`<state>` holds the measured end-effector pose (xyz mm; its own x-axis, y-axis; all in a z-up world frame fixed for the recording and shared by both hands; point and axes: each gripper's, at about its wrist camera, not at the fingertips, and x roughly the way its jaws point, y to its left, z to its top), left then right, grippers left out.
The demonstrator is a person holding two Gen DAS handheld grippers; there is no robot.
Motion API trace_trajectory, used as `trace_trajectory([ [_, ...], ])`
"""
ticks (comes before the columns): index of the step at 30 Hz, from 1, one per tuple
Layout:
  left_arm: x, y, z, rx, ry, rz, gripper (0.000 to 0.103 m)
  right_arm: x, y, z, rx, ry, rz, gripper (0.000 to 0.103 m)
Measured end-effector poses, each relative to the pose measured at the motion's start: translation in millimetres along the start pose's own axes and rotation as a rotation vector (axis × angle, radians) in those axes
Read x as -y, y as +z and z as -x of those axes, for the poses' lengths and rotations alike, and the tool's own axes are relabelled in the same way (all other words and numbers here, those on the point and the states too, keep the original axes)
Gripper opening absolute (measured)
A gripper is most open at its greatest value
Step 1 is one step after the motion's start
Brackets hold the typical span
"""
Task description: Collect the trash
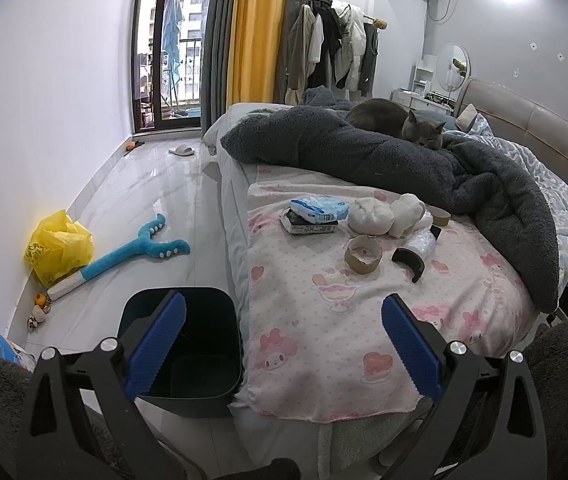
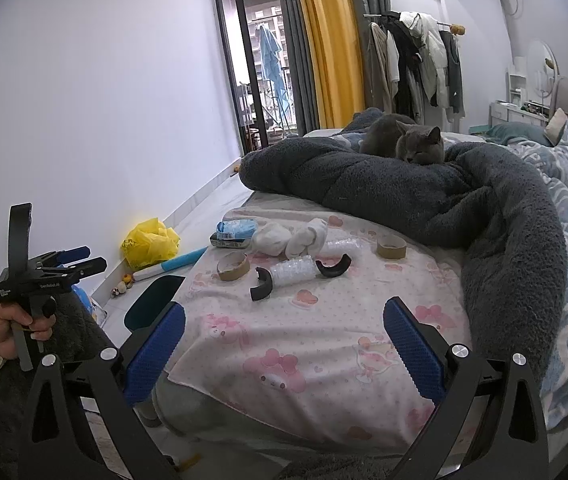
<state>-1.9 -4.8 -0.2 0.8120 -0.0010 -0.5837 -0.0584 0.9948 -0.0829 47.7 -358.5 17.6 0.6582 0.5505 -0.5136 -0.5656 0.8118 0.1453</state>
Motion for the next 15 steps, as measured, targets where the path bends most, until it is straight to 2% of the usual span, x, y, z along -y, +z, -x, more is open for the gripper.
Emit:
trace_trajectory([
  [15,0.2,-0.3,0.1,-0.001,-0.001,0.001,0.1,0.2,-0.4,-2.0,-0.005,0.001,-0.006,0.1],
])
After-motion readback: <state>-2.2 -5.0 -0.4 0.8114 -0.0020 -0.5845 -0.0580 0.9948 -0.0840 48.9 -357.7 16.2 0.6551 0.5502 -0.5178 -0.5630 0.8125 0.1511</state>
